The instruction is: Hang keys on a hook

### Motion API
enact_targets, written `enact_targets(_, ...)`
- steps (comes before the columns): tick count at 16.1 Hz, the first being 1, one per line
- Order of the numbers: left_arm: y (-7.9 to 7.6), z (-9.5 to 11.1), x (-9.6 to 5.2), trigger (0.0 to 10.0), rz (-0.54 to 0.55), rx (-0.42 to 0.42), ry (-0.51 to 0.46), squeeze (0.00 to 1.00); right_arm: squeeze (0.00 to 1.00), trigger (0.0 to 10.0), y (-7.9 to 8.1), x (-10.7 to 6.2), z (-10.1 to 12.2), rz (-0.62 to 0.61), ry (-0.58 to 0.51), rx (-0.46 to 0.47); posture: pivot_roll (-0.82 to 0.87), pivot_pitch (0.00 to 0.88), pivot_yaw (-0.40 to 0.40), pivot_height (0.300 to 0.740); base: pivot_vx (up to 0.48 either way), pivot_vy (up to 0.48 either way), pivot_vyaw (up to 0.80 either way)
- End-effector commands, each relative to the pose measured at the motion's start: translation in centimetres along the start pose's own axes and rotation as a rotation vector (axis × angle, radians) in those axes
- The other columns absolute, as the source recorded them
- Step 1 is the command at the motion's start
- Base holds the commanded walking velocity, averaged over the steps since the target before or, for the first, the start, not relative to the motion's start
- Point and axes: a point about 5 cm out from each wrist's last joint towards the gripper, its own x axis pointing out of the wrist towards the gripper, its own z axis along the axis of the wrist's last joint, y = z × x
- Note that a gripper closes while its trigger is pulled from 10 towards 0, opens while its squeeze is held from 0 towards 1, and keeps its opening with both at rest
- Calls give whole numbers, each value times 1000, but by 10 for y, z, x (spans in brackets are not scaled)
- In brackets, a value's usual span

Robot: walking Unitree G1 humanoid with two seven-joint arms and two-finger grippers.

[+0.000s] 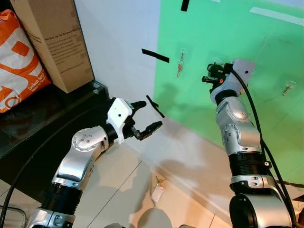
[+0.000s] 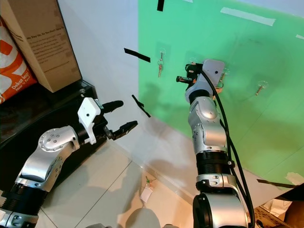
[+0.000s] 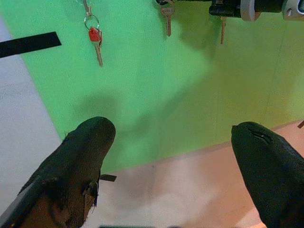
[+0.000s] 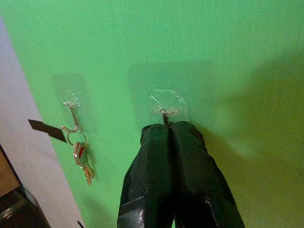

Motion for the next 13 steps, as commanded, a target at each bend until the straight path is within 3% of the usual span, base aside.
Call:
enact_targets(1, -1, 4, 0, 10000, -10, 18, -6, 27, 0, 10000, -5, 3, 5, -24, -17, -10, -31, 0, -28, 740, 0, 0, 0)
enact_targets(8, 0, 5, 1, 10000, -15, 22, -6, 24, 0, 10000, -13, 1, -1, -57, 10, -37, -32, 0, -25, 740, 0, 0, 0)
enact_targets(13, 0, 5, 2, 10000, -21, 26, -2, 24, 0, 10000, -9, -2, -20, -35, 124, -106, -33, 0, -22, 740, 0, 0, 0)
